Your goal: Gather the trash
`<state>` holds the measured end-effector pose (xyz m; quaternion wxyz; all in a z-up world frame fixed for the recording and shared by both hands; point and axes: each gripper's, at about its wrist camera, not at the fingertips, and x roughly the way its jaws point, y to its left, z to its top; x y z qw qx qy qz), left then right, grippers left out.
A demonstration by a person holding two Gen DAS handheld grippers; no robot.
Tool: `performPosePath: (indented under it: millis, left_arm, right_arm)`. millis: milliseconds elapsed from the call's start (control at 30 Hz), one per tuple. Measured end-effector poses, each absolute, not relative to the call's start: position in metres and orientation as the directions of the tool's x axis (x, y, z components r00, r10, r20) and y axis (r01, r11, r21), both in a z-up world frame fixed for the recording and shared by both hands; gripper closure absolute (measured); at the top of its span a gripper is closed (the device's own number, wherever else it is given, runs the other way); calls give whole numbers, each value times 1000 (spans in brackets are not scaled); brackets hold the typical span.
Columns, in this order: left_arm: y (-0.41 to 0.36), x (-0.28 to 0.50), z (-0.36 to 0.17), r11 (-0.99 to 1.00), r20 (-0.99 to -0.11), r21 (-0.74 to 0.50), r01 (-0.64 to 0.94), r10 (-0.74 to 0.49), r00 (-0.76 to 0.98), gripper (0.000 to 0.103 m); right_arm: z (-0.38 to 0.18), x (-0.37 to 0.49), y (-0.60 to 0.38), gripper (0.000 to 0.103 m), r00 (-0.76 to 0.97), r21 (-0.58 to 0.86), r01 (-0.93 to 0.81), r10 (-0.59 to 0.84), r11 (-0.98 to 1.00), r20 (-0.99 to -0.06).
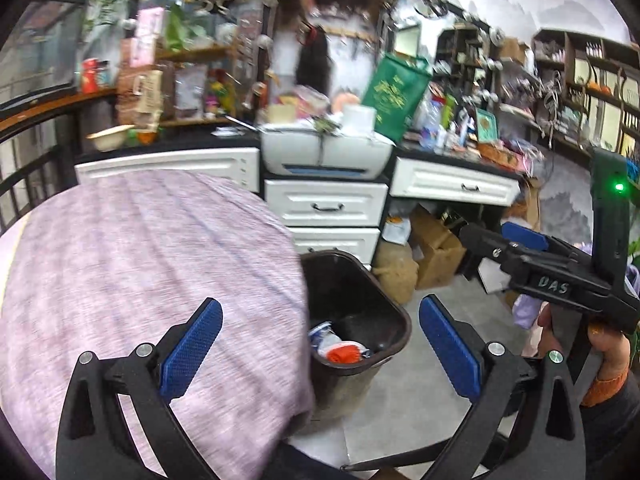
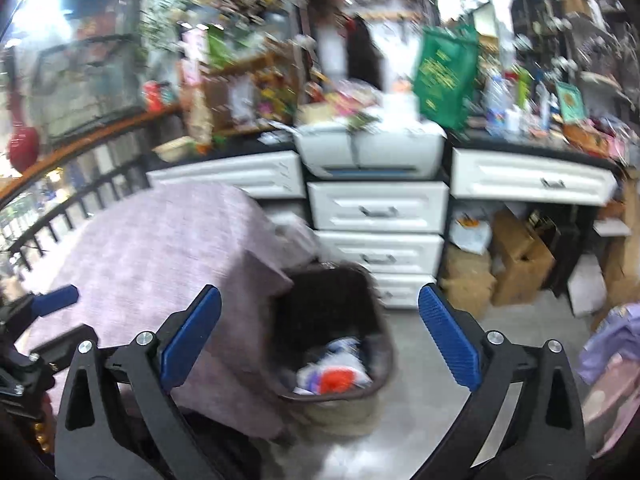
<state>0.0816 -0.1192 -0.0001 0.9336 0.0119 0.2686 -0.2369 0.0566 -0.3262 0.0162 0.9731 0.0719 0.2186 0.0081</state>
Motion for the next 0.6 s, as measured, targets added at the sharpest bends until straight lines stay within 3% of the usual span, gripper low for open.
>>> performPosePath:
  millis: [300,433,600]
  left_arm:
    - [-47,38,21,961,-414,-106,257,-277,867,5]
    - [-34,16,29,977,-335,-90,196,-215,918,5]
    - [-27,-5,31,983,-307,-80,166,-183,934,5]
  right_arm:
    - [42,10,-261,6,964,107,-33,60,994,-258]
    - [47,-9,-234,6,968,68,-37,52,997,-245]
    - [45,-34,-209,6,970,28,-27,33,999,-239]
